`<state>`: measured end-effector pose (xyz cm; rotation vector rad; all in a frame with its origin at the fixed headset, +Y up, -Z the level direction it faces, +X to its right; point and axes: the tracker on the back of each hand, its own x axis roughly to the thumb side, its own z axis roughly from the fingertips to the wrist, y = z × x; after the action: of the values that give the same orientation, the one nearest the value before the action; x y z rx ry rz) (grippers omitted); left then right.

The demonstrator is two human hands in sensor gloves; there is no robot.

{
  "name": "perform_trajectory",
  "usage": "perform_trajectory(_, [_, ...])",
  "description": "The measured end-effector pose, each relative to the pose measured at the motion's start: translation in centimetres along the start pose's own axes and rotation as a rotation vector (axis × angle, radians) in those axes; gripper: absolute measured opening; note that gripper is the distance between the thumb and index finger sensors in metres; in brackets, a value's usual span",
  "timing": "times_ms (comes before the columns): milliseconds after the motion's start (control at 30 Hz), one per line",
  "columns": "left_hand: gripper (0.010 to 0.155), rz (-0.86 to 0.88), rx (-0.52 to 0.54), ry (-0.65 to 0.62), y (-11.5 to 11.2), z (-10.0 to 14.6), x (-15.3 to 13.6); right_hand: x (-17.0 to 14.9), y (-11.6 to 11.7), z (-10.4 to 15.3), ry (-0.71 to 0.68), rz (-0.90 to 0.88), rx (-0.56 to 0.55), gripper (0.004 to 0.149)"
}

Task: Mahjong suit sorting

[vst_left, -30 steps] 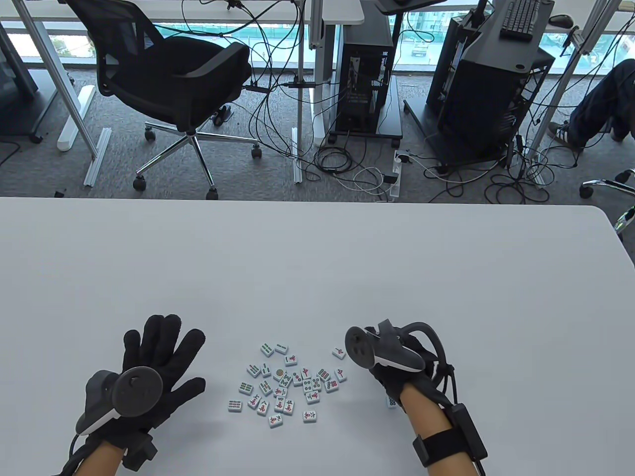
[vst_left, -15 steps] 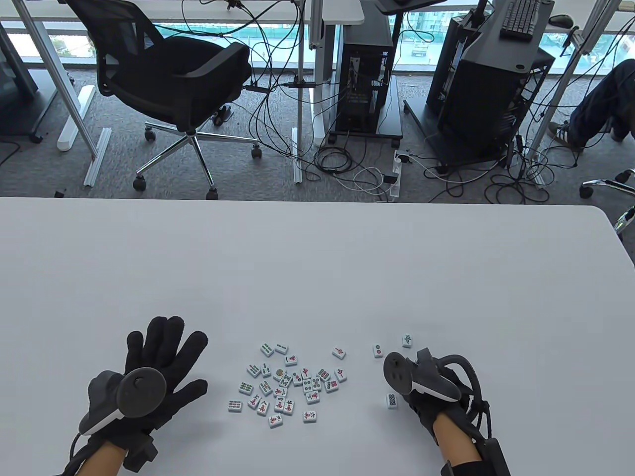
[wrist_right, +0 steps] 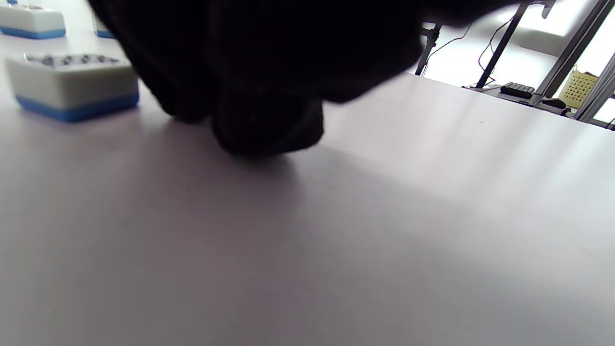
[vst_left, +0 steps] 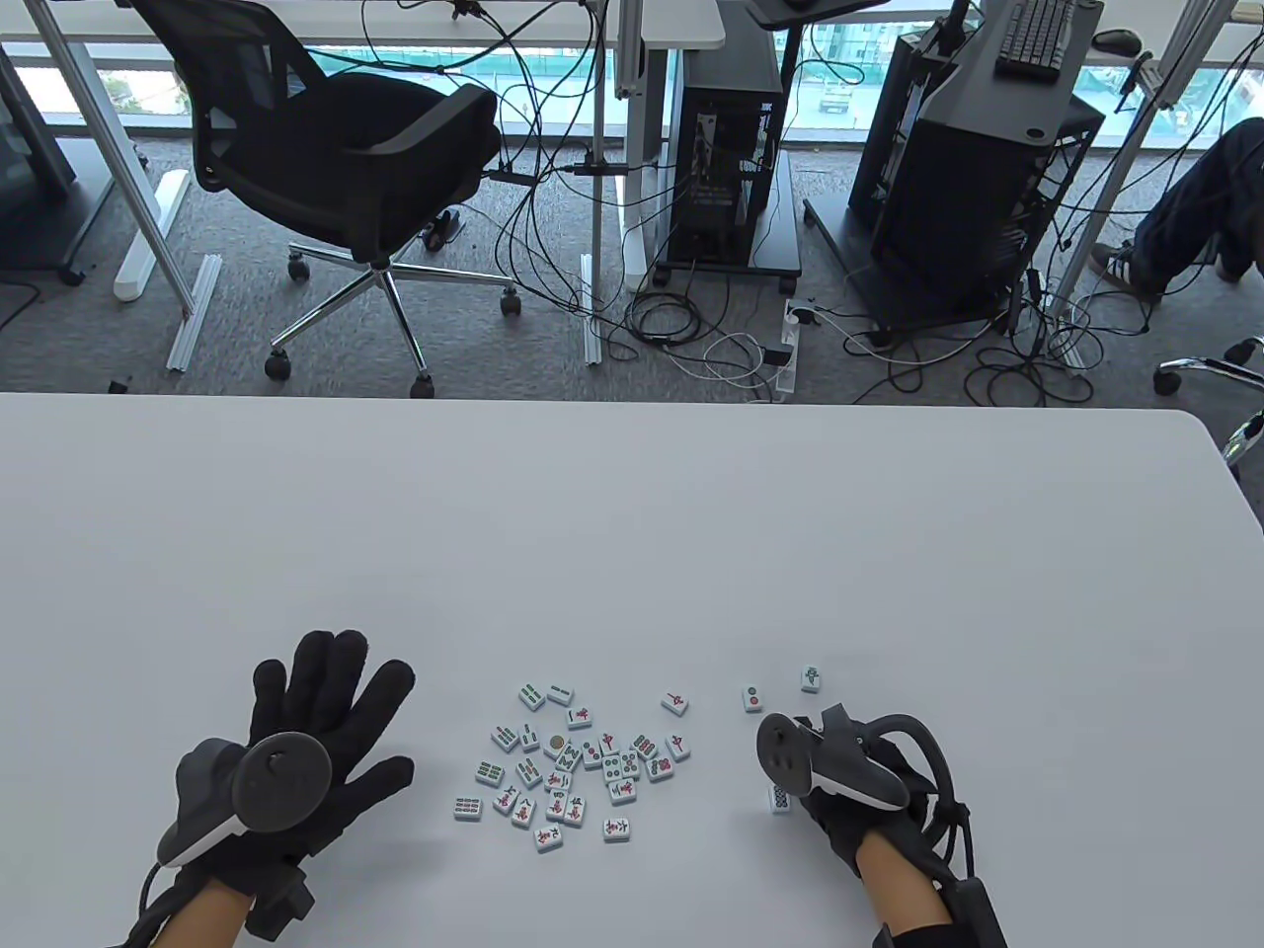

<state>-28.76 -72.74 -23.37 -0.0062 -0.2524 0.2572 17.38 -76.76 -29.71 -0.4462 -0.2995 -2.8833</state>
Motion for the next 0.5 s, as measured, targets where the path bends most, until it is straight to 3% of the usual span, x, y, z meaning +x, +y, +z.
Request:
perform_trajectory(233, [0.078,0.001,0.007,-0.002,0.1,0.0,0.0,0.0,-1.2,0.4,0.042,-0.018,0.017,0.062])
perform_trajectory(500, [0.078,0.005,0.009,-0.003,0.1,0.0,0.0,3.7,-5.7,-0.9,-0.035,-0.126,-0.134,0.058])
